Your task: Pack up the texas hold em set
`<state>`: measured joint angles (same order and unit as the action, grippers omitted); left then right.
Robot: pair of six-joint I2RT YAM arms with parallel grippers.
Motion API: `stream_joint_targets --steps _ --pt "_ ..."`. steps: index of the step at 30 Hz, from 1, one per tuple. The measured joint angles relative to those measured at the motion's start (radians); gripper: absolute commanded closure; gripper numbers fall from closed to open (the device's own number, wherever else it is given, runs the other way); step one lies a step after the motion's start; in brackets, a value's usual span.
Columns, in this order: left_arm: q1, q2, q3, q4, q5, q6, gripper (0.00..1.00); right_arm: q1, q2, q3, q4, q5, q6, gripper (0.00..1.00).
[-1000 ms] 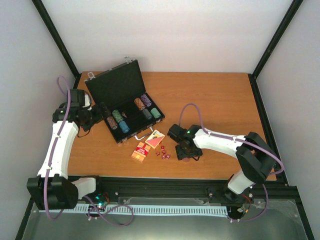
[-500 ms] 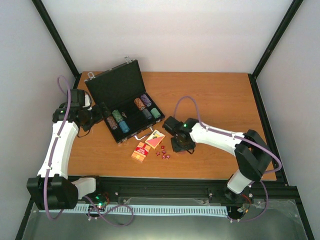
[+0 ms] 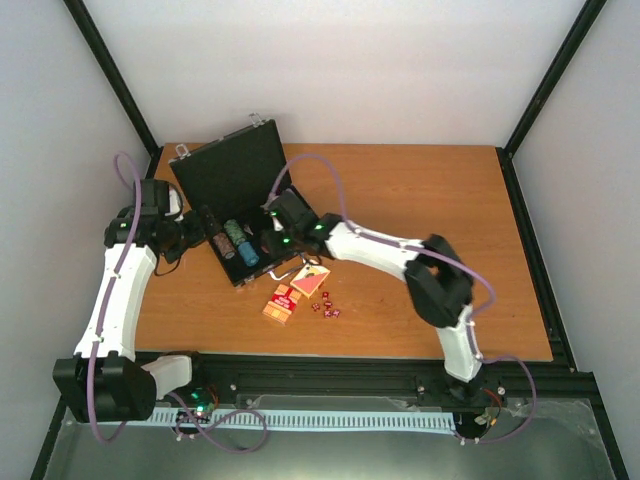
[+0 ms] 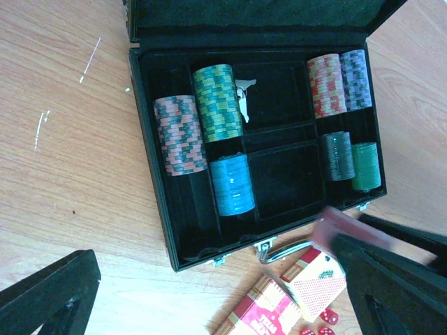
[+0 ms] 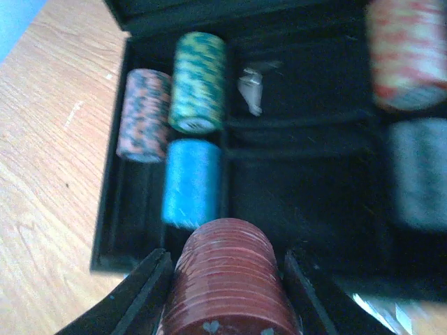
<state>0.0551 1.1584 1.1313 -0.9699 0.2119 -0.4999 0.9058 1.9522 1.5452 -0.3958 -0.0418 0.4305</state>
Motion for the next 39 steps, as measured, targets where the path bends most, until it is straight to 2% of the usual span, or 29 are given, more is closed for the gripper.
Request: stream_joint_targets --steps 3,7,24,29,32,34,37,39 --pt "0.000 0.000 0.000 0.000 -0.003 0.000 0.00 0.038 0.157 0.123 0.074 -0.023 -0.050 0.96" --pt "0.000 0.000 0.001 0.000 -0.003 0.000 0.00 0.076 0.267 0.217 0.138 -0.049 -0.072 0.96" --pt "0.000 0.001 0.013 0.000 -0.004 0.008 0.00 0.119 0.440 0.328 0.210 -0.074 -0.051 0.97" --pt "0.000 0.000 0.012 0.000 -0.004 0.008 0.00 0.130 0.453 0.338 0.231 -0.015 -0.052 0.97" --pt "0.000 -0.005 0.009 0.000 -0.003 0.008 0.00 0.145 0.468 0.339 0.271 0.074 -0.052 0.97" --pt "0.000 -0.010 0.003 0.000 -0.004 0.008 0.00 0.150 0.476 0.342 0.287 0.105 -0.052 0.94" --pt "0.000 -0.019 -0.010 0.000 -0.004 0.008 0.00 0.156 0.504 0.368 0.317 0.152 -0.051 0.82" --pt "0.000 -0.021 -0.016 0.000 -0.004 0.008 0.00 0.156 0.526 0.395 0.329 0.169 -0.049 0.70"
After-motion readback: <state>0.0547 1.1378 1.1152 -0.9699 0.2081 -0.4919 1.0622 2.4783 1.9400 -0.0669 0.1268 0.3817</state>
